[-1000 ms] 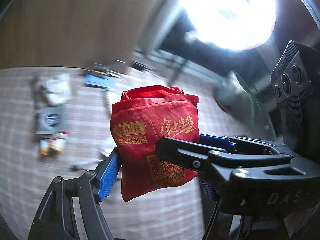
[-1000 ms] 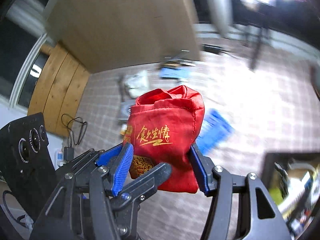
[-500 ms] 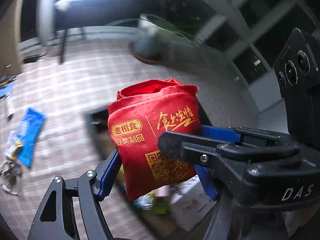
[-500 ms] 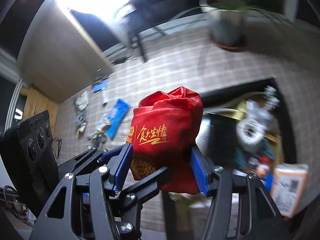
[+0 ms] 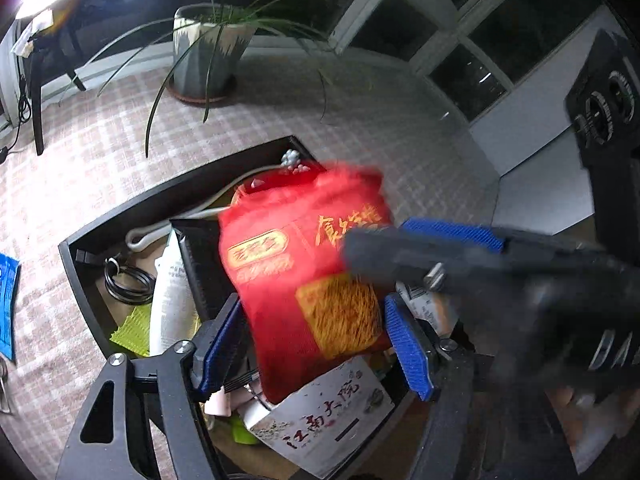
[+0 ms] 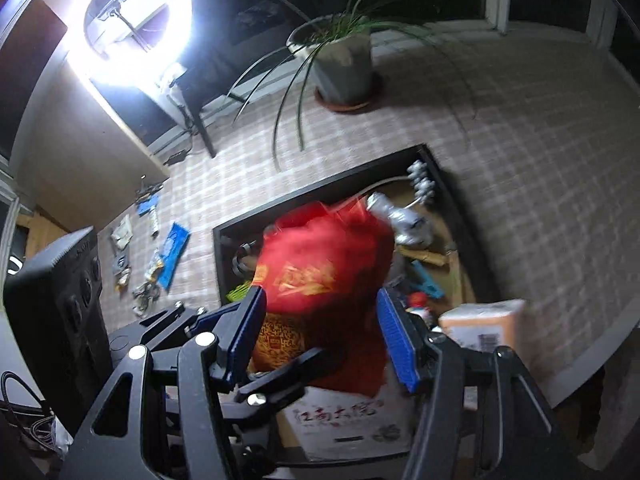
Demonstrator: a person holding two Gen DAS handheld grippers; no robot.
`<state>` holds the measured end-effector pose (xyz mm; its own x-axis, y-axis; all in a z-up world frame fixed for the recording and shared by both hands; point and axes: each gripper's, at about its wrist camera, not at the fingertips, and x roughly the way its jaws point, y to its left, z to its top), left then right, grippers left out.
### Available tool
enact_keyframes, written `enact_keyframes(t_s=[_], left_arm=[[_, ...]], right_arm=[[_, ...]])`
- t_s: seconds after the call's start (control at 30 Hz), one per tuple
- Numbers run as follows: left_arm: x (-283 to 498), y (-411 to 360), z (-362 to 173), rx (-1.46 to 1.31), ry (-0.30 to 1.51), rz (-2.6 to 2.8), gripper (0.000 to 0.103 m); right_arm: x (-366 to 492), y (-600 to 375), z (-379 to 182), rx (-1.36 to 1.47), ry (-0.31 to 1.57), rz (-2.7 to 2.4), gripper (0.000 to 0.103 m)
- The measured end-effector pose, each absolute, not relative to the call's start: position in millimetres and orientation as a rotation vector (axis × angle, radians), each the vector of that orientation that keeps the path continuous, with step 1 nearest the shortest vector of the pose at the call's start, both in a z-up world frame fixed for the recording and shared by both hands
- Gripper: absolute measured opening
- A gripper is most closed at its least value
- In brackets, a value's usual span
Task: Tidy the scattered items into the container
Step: 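Open both grippers to drop the red bag into the tray, then move both grippers back to the items on the rug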
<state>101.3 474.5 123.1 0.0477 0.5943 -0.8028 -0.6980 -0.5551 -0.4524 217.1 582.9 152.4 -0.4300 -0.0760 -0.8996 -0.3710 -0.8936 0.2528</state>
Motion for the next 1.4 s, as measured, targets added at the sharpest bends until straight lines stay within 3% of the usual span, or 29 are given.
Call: enact_keyframes(t_s=[0.07, 0.7, 1.17, 1.4], left_arm=[[97, 468, 118, -1.373, 0.115, 1.691, 0.053], [11, 322, 104, -1.498, -0.043, 2.004, 0.052], [-83, 136, 74, -1.667, -0.197, 2.290, 0.052], [-124, 60, 49, -1.757, -0.344, 2.334, 0.052]], right_arm=[[218, 588, 154, -1.533, 0.600, 2.418, 0.057], [128, 498, 135, -1.736, 0.556, 2.575, 0.057], [27, 359, 119, -1.899, 0.274, 2.686, 0.057], [-28, 284, 80, -2.076, 0.144, 2.669, 0.057]])
